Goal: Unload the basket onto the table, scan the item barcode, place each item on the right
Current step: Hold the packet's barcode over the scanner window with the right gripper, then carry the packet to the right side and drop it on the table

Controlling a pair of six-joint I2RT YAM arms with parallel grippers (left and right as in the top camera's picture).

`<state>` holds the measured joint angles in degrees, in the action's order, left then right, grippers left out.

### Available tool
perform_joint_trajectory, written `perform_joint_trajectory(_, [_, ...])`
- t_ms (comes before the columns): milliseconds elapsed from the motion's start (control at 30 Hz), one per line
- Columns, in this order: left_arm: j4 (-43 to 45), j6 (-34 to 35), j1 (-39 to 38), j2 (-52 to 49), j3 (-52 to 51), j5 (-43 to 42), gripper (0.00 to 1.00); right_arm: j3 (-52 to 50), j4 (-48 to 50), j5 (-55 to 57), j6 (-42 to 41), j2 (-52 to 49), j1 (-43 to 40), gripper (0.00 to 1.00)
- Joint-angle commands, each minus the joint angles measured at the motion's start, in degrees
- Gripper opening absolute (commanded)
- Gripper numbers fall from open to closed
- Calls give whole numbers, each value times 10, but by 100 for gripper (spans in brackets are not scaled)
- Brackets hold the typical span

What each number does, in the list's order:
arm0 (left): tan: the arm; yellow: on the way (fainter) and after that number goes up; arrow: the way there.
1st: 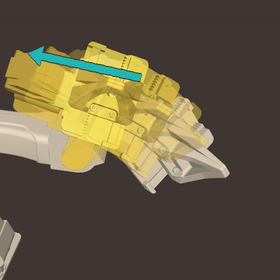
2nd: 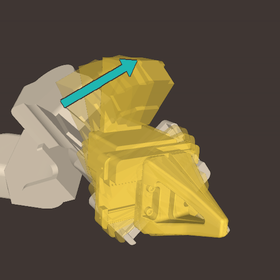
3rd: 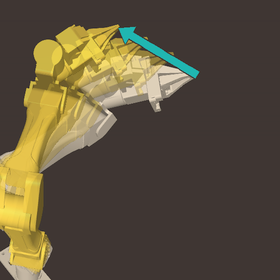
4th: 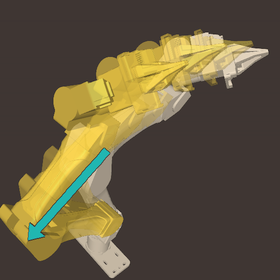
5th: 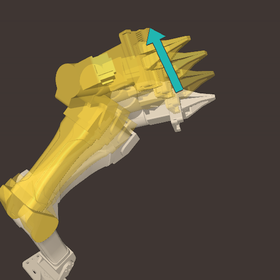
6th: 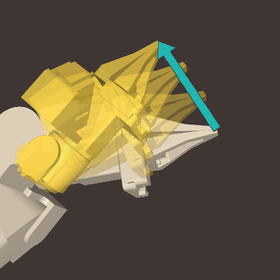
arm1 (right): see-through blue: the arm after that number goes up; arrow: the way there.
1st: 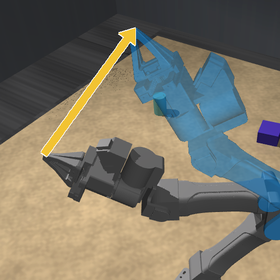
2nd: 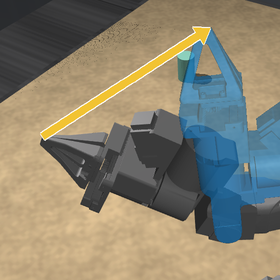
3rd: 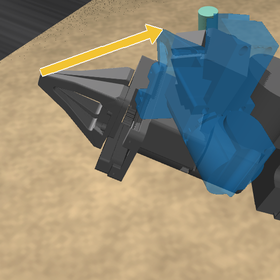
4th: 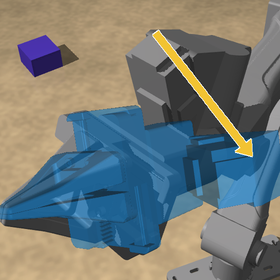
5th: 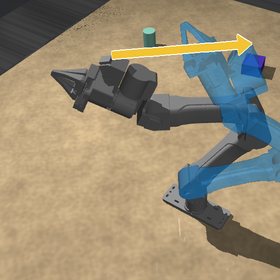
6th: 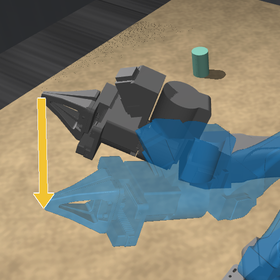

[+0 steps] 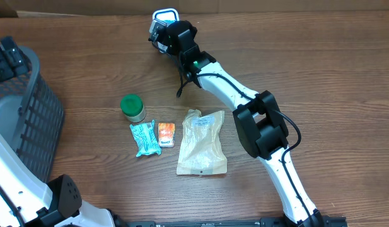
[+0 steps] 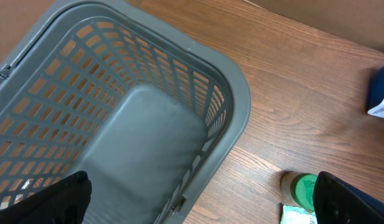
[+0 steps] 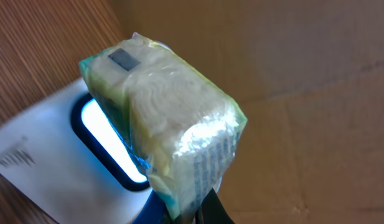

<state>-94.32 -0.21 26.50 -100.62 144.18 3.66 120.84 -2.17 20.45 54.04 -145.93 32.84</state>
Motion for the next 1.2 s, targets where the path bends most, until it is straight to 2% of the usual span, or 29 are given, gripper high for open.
perform_joint_trajectory(0, [0,-9,-1,6,10,-3,100,14,5,12,5,0,-7,4])
perform_joint_trajectory(400, [0,-9,-1,6,10,-3,100,14,4,8,-9,7,-7,4])
perform_joint_trajectory(667, [0,-9,0,6,10,-3,99,14,-65,-67,-183,125,-6,4])
perform_joint_trajectory(767, [0,-9,-1,6,10,-3,100,14,-152,-140,-292,199,-6,4])
perform_joint_trajectory(933, [0,-9,-1,6,10,-3,100,14,-347,-282,-526,324,-23,4])
perform_joint_trajectory(1167, [0,-9,-1,6,10,-3,100,14,-657,-288,-683,420,-106,4])
